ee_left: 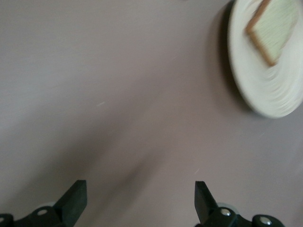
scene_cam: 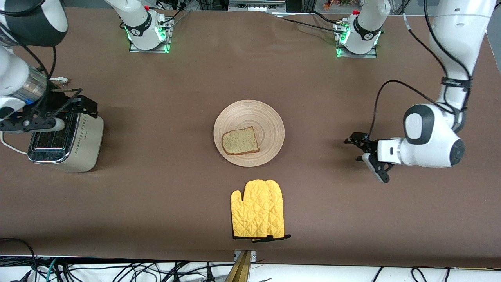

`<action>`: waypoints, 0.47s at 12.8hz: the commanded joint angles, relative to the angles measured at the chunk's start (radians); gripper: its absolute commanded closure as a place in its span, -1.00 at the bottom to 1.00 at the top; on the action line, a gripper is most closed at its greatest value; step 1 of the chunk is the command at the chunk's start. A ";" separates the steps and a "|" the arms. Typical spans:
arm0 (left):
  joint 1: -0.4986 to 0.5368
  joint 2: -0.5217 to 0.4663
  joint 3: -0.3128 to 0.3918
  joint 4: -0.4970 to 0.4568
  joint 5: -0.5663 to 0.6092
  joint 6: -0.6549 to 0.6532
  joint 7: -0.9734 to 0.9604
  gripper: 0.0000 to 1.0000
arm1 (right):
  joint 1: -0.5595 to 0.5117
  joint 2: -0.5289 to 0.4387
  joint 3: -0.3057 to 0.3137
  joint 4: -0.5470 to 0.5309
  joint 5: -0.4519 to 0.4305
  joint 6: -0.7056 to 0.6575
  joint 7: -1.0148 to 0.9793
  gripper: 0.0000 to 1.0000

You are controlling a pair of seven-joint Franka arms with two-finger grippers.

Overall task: Move plate and put bread in toaster
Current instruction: 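Release the plate with the left gripper while the right gripper reaches the bread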

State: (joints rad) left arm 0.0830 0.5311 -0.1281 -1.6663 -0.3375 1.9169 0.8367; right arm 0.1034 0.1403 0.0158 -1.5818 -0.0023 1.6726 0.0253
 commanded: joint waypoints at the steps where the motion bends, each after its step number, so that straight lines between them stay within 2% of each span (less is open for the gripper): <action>1: -0.009 -0.106 -0.001 0.013 0.156 -0.064 -0.126 -1.00 | 0.022 0.030 -0.001 0.009 0.092 0.006 0.001 -1.00; 2: -0.011 -0.146 -0.002 0.028 0.226 -0.082 -0.171 -1.00 | 0.025 0.045 -0.001 0.009 0.147 0.019 0.001 -1.00; 4: -0.011 -0.157 -0.007 0.168 0.387 -0.244 -0.189 -1.00 | 0.064 0.074 -0.001 0.009 0.211 0.058 -0.001 -1.00; 6: -0.022 -0.160 -0.012 0.275 0.420 -0.369 -0.196 -1.00 | 0.122 0.114 -0.001 0.009 0.232 0.123 0.001 -1.00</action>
State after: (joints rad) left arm 0.0742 0.3595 -0.1350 -1.4886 0.0362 1.6377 0.6652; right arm 0.1763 0.2244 0.0187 -1.5830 0.2000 1.7552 0.0250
